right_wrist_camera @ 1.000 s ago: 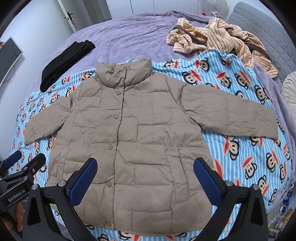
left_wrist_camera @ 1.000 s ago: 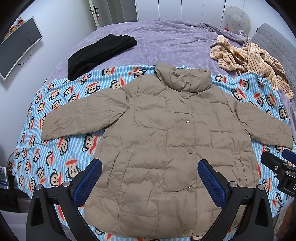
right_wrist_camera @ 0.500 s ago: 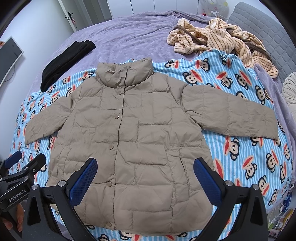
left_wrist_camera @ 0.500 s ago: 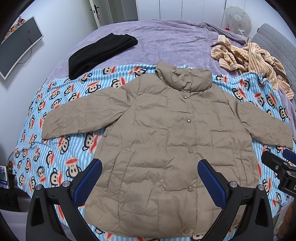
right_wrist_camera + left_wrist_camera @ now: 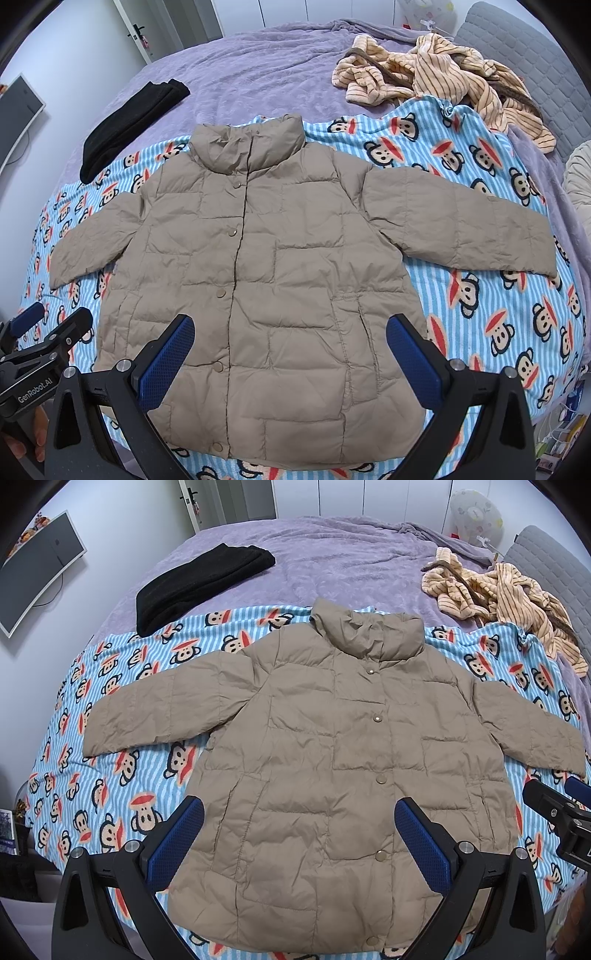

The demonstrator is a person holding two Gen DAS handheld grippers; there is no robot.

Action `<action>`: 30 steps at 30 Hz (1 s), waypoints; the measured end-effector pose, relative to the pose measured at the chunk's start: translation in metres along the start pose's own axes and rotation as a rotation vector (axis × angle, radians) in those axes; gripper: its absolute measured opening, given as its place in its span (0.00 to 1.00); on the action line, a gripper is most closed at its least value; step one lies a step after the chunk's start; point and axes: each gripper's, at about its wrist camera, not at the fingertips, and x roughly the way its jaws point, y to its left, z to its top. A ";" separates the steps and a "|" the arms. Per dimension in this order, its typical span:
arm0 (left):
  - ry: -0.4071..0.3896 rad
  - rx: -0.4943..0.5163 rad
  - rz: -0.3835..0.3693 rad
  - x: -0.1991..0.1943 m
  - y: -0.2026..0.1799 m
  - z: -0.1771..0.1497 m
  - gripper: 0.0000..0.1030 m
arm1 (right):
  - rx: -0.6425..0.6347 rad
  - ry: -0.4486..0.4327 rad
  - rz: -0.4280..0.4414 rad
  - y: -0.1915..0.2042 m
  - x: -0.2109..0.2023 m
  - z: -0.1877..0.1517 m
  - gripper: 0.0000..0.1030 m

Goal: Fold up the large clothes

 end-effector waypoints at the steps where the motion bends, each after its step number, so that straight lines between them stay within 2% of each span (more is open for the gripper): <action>1: 0.000 -0.001 0.000 0.001 0.003 -0.003 1.00 | 0.000 0.000 0.000 0.000 0.000 0.000 1.00; 30: 0.013 -0.005 -0.001 0.006 0.006 -0.008 1.00 | 0.002 0.004 0.000 0.000 0.005 0.002 1.00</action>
